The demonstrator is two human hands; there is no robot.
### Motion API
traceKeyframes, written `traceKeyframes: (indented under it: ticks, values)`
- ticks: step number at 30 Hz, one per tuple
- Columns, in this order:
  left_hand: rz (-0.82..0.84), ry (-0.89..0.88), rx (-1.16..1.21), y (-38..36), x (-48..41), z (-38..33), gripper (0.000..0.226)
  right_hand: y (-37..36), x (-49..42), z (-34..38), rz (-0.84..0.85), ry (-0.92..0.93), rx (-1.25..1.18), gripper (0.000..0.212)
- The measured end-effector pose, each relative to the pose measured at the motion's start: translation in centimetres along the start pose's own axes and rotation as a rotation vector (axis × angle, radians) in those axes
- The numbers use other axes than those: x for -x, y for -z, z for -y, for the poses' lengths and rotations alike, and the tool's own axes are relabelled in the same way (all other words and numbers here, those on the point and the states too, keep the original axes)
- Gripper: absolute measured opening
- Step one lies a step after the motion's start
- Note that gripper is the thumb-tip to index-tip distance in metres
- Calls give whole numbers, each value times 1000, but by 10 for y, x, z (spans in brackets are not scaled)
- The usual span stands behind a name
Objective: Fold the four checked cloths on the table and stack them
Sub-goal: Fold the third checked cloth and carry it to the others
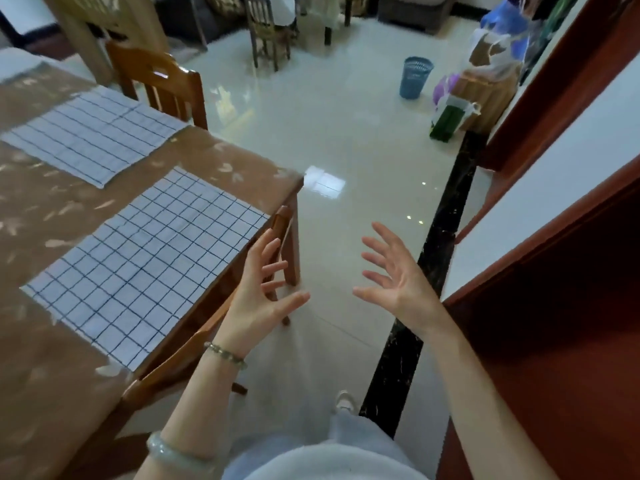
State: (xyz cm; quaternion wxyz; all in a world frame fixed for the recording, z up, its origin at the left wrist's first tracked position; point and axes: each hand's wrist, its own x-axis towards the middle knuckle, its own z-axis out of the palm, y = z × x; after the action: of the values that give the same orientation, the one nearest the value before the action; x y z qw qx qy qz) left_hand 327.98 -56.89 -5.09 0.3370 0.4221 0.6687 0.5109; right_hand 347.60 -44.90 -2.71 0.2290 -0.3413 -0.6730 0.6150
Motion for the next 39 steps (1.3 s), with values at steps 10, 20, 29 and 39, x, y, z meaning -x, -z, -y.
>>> traceKeyframes:
  ticks: [10,20,29,39]
  values:
    - [-415,144,10,15,-3,-2,103,-3,-104,13,383,46,3,91]
    - [-665,215,-3,84,-23,24,104,-88,-203,33,637,78,28,93]
    - [-766,280,17,169,-47,52,102,-177,-285,58,795,91,108,91]
    - [-856,432,104,219,-65,98,97,-254,-350,41,1003,-13,220,89]
